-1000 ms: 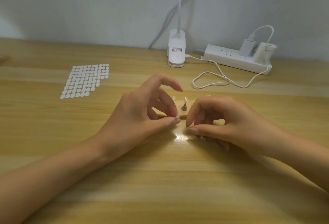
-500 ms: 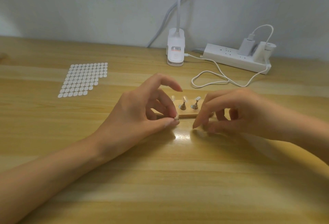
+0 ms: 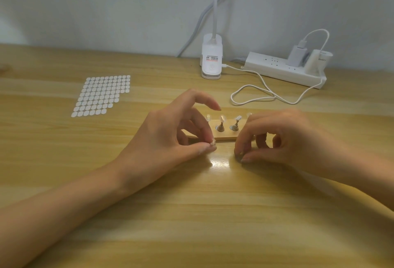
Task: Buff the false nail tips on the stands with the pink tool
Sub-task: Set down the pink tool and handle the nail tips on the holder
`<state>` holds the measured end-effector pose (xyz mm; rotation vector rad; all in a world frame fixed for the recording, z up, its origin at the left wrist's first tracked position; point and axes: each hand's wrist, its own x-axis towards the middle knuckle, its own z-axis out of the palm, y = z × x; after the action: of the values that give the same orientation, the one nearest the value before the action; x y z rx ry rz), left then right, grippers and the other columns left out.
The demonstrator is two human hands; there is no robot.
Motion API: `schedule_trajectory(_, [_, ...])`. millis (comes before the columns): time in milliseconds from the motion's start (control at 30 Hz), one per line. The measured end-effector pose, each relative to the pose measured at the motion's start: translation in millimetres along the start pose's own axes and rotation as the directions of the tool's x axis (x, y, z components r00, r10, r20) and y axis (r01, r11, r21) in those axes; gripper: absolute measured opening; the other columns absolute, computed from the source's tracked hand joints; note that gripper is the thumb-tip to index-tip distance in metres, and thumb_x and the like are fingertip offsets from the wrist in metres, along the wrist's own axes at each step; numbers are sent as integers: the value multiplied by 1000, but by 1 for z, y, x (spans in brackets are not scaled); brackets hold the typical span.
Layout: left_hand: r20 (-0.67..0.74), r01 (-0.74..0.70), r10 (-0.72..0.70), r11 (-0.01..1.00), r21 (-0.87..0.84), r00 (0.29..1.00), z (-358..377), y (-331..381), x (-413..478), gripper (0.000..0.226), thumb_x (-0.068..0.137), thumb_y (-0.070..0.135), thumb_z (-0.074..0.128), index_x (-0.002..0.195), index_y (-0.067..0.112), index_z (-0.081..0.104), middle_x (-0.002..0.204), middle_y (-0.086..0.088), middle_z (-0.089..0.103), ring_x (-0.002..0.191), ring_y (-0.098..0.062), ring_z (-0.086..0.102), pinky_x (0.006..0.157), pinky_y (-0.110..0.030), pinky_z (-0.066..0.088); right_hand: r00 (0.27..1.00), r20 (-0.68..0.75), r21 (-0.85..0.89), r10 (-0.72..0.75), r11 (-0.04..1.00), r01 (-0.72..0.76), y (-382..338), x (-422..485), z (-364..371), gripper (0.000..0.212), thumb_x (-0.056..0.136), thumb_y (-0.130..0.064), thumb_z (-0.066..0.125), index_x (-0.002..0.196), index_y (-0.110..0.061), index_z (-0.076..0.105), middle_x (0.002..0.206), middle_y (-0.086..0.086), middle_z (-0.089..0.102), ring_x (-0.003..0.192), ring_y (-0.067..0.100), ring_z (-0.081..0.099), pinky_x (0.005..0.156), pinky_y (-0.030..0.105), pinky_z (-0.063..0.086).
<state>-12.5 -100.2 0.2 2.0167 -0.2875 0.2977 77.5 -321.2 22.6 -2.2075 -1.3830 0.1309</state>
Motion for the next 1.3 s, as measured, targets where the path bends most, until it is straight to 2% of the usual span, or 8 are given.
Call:
schedule_trajectory(100, [-7,-14,14,1000,26,1000,1,1,0,52,78,4,83,117,26,57,78,5,71,79,-11,71,62,-27,55,992,-123,191,13,982,11,-5,0,4,10,75,-28,79,81,-21,76,78,-10,70,75,12,68,54,12,45])
schedule_trajectory(200, [-21,-11,11,1000,6,1000,3,2,0,54,76,1,83,117,25,58,76,3,71,76,-10,72,62,-24,56,969,-248,314,6,947,74,-12,0,13,13,76,-24,78,84,-15,75,80,-5,72,78,13,72,48,25,55])
schedule_trajectory(567, [-50,-4,4,1000,-11,999,6,6,-1,55,75,1,83,117,28,58,73,2,71,69,-9,70,57,-27,53,926,-374,205,-56,968,142,-22,2,28,10,80,-10,81,86,-7,74,83,-5,71,80,11,72,48,26,56])
schedule_trajectory(800, [-57,-17,16,1000,-18,998,7,5,-1,54,75,0,82,116,27,58,71,4,70,66,-8,69,57,-16,49,928,-363,168,-81,974,151,-23,4,28,9,80,-11,80,85,-5,74,84,-1,69,80,11,70,49,23,56])
schedule_trajectory(1000, [-74,-16,11,998,-66,997,7,5,-2,48,73,8,77,114,26,59,71,3,69,68,-12,70,60,-27,56,929,-365,248,-52,957,151,-21,4,30,11,79,-14,78,82,-5,74,84,4,69,80,15,71,47,25,56])
schedule_trajectory(1067, [-73,-27,23,998,-52,997,8,6,-2,48,73,8,76,114,25,58,71,4,69,69,-10,69,58,-30,54,952,-302,426,44,900,93,-21,4,30,12,79,-15,79,83,-5,73,84,2,70,82,17,72,48,26,55])
schedule_trajectory(1167, [-88,-56,53,998,-32,995,9,8,-2,47,74,11,79,114,26,58,72,3,69,68,-10,67,57,-39,51,971,-145,711,189,703,-31,-19,4,29,13,79,-16,79,87,-7,73,86,2,74,80,15,71,50,25,54])
schedule_trajectory(1300, [-98,-89,88,996,-3,991,9,9,-3,50,76,7,85,114,26,58,71,2,68,69,-7,66,53,-37,48,967,-96,796,237,602,-69,-20,7,34,11,76,-22,77,85,-17,74,88,1,74,81,12,70,49,21,53])
